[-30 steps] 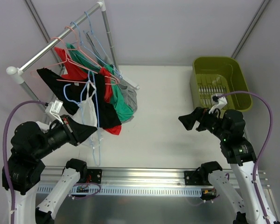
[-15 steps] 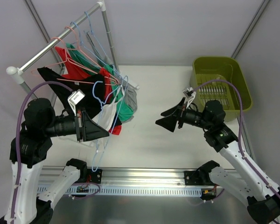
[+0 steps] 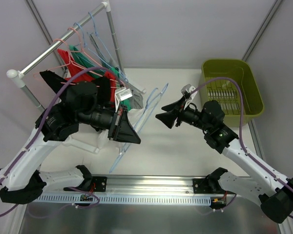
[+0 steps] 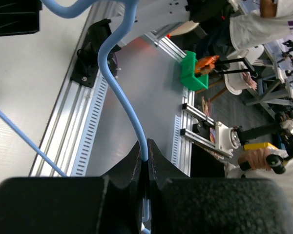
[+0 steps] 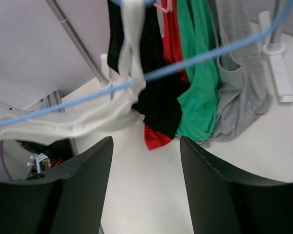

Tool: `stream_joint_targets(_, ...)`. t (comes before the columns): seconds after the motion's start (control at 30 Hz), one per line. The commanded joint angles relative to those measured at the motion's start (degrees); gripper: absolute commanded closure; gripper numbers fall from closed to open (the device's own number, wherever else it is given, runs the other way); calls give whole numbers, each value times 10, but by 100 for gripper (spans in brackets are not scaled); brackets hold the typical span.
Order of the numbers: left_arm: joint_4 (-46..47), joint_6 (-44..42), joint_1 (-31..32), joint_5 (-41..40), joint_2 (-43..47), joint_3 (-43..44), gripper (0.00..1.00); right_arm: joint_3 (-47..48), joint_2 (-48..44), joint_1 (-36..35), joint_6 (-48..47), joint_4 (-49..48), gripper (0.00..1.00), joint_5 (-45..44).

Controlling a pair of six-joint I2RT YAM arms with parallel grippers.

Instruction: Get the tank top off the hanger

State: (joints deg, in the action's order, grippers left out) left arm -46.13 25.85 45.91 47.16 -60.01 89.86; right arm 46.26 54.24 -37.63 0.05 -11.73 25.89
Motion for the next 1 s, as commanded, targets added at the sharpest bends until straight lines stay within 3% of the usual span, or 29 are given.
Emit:
stream_joint_targets(0.0,28,-20,28,-90,-30,29,100,19,-39,-3,-43,-52,39,-72)
stream_joint_targets(0.4,42,-19,99,-85,-144,141,100,-27,-145,11,-83,-7,43,-143)
stream_joint_targets(0.57,47,-17,110,-94,-158,146,100,2,-142,53,-91,36,44,-125)
stream_joint_targets(0.7,55,-11,112,-90,-165,145,100,20,-133,93,-92,57,52,-95)
stream_joint_targets(0.97,59,-18,112,-94,-165,131,100,35,-107,145,-76,57,52,-42)
